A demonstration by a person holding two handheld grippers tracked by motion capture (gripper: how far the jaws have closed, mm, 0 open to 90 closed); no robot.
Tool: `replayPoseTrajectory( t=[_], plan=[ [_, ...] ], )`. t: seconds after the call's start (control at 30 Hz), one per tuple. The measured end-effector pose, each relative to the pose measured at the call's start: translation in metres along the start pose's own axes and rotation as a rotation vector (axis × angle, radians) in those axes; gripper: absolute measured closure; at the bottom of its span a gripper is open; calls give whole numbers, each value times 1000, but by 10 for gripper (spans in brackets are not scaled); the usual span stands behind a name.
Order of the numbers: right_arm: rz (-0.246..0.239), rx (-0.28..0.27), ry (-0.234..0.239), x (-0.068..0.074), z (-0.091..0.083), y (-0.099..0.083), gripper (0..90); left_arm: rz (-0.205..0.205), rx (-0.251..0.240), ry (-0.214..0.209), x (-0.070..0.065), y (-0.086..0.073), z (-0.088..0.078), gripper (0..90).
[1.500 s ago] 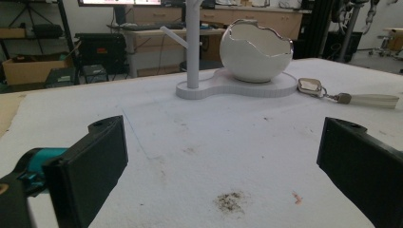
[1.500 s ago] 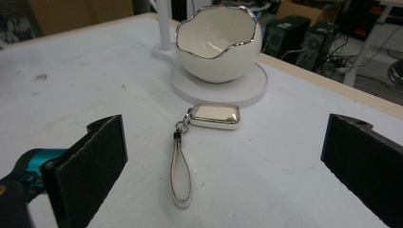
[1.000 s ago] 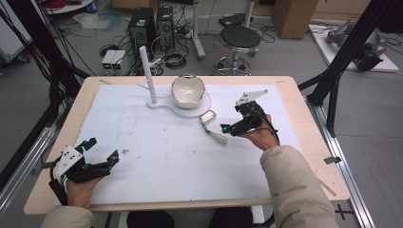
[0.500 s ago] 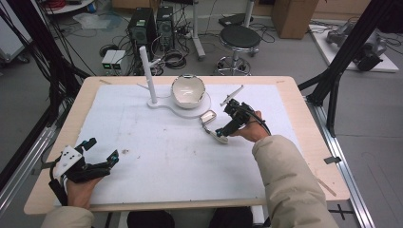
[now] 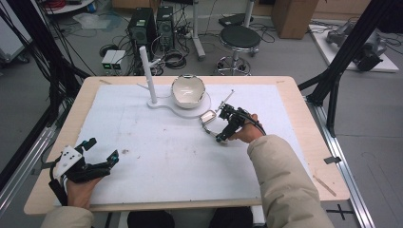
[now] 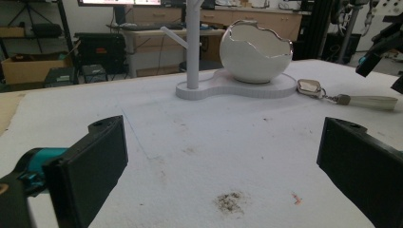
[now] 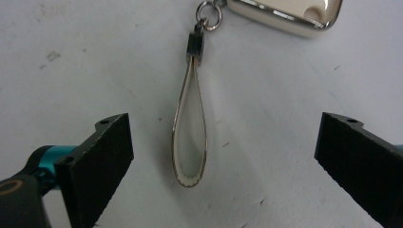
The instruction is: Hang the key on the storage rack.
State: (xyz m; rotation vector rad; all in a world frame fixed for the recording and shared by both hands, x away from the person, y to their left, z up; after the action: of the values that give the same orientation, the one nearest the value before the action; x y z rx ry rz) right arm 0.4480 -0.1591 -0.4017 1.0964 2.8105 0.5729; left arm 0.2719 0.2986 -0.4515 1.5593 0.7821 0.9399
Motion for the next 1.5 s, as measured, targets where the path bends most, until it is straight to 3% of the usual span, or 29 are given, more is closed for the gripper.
replayPoseTrajectory(
  t=[0.03,0.2,0.4,0.63,0.77,0.97,1.07,1.2,1.5],
  plan=[
    [5,30,2,0,4,0,56,0,0,-1,0,0,0,34],
    [14,50,8,0,7,0,71,-1,0,-2,0,0,0,33],
    [26,101,23,1,12,1,235,-5,-3,2,0,0,0,33],
    [18,113,41,2,12,2,409,-3,-5,2,0,0,-1,33],
    [6,131,44,2,12,1,485,-8,-8,2,0,0,-1,33],
    [0,145,47,3,13,2,525,-4,-8,1,0,0,-1,33],
    [-26,161,44,4,14,2,630,-7,-10,1,0,0,-1,33],
    [-27,159,64,5,15,2,702,-6,-10,2,0,0,-1,34],
    [-81,184,6,11,16,4,858,0,-4,2,0,0,0,34]
  ],
)
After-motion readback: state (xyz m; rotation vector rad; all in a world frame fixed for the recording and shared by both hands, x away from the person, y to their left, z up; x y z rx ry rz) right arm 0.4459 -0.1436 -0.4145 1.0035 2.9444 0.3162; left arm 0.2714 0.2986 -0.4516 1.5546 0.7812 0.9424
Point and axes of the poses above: each handheld gripper's, and its own axes: z roughly forward along the jaws, y roughly out of its top, x roughly to its left, the point moved 1 cm from there along z, roughly forward along the jaws, and after that the axes turned 11 degrees about z, right-handed, at the moved point
